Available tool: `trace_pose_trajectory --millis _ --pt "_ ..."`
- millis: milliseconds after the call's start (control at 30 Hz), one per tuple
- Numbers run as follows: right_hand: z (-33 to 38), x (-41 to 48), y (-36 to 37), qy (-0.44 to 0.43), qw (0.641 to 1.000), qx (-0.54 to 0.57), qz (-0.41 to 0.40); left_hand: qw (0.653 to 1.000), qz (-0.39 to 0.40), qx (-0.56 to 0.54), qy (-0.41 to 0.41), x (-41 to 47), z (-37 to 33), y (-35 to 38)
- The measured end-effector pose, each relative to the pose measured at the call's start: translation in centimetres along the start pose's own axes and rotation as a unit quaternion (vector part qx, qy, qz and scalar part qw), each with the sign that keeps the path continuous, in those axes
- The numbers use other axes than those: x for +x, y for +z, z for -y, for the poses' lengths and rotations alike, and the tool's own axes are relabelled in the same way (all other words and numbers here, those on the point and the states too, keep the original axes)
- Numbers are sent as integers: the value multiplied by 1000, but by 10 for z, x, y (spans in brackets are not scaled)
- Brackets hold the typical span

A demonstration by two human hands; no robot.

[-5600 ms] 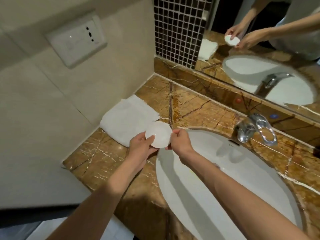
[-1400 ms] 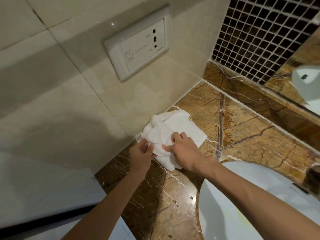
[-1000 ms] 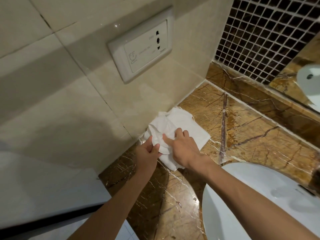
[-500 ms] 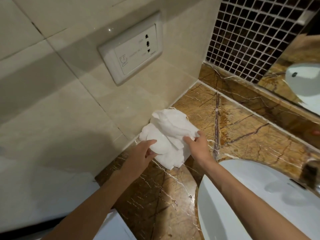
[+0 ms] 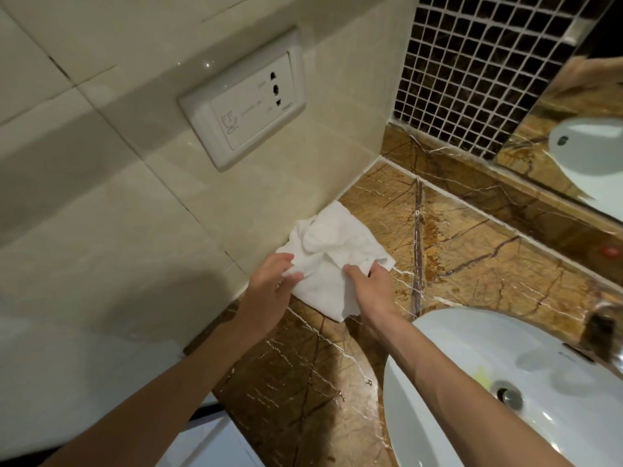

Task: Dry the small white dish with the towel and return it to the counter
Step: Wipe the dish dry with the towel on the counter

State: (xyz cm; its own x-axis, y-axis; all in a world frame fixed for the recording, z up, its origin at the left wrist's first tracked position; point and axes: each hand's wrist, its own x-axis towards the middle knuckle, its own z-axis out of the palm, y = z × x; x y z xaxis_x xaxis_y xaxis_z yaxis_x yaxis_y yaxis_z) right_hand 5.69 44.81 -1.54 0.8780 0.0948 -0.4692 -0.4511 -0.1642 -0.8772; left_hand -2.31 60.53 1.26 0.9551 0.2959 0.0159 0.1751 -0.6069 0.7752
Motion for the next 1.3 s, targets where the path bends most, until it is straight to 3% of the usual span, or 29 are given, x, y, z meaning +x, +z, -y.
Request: trace_pose_trajectory --millis 67,167,333,400,467,533,600,700,800,867,933,967,1033,1100,1200,1300 --pt "3 -4 0 -18 999 31 -3 981 -34 -142 -125 0 -7 0" --pt "4 -12 4 -89 996 -3 10 910 -40 -316 -265 6 -9 -2" --pt "4 -23 21 -210 970 -103 60 867 -39 -370 -332 12 -14 11" --pt "4 -28 22 -252 956 -130 70 878 -53 -337 -337 12 -15 15" --pt "4 -29 21 -295 936 -178 74 916 -62 -252 -305 11 -13 17" --pt "4 -28 20 -340 910 -224 77 965 -52 -125 -225 9 -11 17" --pt "3 -27 20 -374 887 -256 90 991 -44 -37 -124 5 -12 16" --pt "3 -20 20 -394 873 -269 98 998 -37 -39 -26 2 -12 14" --pt "3 -8 17 -362 896 -240 91 996 -23 -65 -62 -7 0 15" --pt "-1 -1 11 -314 916 -228 99 962 -41 -208 -173 -10 8 16" --pt "-8 -1 5 -276 929 -222 104 864 -61 -424 -265 -7 8 17" --pt "-11 -3 4 -267 933 -217 106 823 -77 -485 -286 -3 8 17" --pt "-16 -11 7 -263 934 -216 110 790 -103 -526 -296 5 5 19" --pt "-23 -20 14 -256 935 -224 98 805 -103 -513 -278 10 0 24" --pt "-30 -29 21 -240 947 -196 83 895 -97 -353 -255 10 -6 33" --pt "-23 -34 20 -252 948 -170 96 953 -94 -200 -207 8 -6 35"
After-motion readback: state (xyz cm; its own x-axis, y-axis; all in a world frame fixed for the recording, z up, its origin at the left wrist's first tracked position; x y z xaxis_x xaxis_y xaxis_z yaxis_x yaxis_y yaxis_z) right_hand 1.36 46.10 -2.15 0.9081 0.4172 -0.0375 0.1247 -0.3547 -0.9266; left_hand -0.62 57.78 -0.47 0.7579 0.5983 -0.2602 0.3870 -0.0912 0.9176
